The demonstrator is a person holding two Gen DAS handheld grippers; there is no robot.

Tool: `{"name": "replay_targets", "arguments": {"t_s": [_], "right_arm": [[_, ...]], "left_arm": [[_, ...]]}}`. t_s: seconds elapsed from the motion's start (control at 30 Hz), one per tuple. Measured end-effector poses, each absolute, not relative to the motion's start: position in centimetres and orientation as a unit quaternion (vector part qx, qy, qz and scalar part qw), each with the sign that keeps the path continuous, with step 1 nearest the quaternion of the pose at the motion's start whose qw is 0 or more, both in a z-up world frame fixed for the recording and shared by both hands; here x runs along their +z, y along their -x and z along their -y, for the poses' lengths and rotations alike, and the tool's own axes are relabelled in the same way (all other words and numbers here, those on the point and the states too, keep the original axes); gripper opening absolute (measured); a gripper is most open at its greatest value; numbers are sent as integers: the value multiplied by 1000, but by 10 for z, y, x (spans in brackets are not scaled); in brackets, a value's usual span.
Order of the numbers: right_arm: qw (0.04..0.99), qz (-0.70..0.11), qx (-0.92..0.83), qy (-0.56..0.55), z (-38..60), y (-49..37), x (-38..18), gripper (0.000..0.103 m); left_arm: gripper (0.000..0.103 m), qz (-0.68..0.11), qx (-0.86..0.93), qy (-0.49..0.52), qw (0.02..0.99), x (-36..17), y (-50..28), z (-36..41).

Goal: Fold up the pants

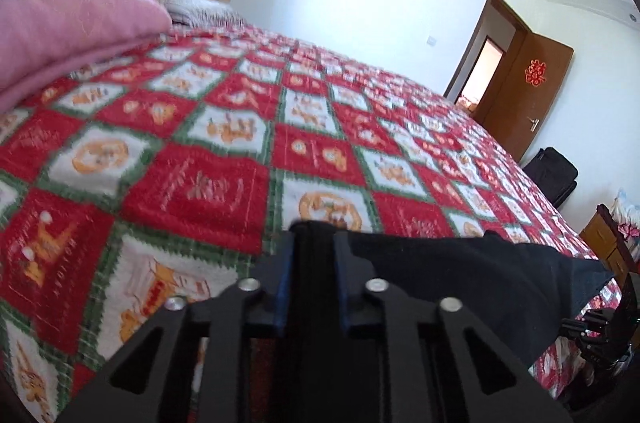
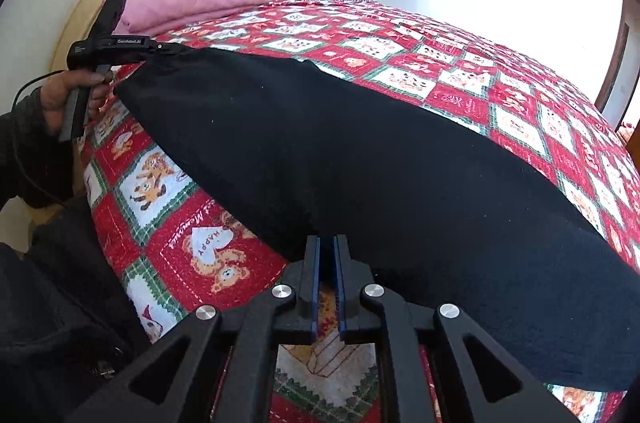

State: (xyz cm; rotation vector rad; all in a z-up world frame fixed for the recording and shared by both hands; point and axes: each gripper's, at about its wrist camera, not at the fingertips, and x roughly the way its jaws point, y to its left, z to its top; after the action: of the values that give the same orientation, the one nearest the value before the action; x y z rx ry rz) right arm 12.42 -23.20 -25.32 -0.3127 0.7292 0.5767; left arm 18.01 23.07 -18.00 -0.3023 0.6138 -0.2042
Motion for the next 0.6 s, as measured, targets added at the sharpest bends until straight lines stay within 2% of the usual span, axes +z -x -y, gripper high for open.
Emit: {"name": "replay_targets", "arguments": {"t_s": [0.1, 0.13, 0.2, 0.23, 0.27, 0.37, 0.43, 0.6], "right_arm": [[886, -344, 273, 151, 232, -124, -251, 9], [889, -339, 271, 149, 231, -123, -249, 11], [889, -338, 271, 148, 232, -123, -249, 23], [887, -342, 272, 147, 231, -124, -250, 37], [886, -345, 273, 146, 232, -125, -252, 44], [885, -344, 275, 149, 231, -123, -252, 45], [886, -343, 272, 154, 231, -122, -248, 45], [899, -331, 246, 147, 250, -126, -228, 46]], "left_arm": [[12, -282, -82, 171, 940, -169, -185, -239], [4, -287, -73, 171, 940, -170, -189, -241], [2, -304, -54, 154, 938, -176, -197, -243], [2, -319, -56, 155, 933, -182, -200, -245], [2, -333, -58, 156, 928, -189, -202, -245], [3, -330, -49, 152, 930, -192, -192, -246], [7, -320, -39, 147, 935, -185, -183, -244], [12, -302, -35, 83, 949, -157, -172, -219]]}}
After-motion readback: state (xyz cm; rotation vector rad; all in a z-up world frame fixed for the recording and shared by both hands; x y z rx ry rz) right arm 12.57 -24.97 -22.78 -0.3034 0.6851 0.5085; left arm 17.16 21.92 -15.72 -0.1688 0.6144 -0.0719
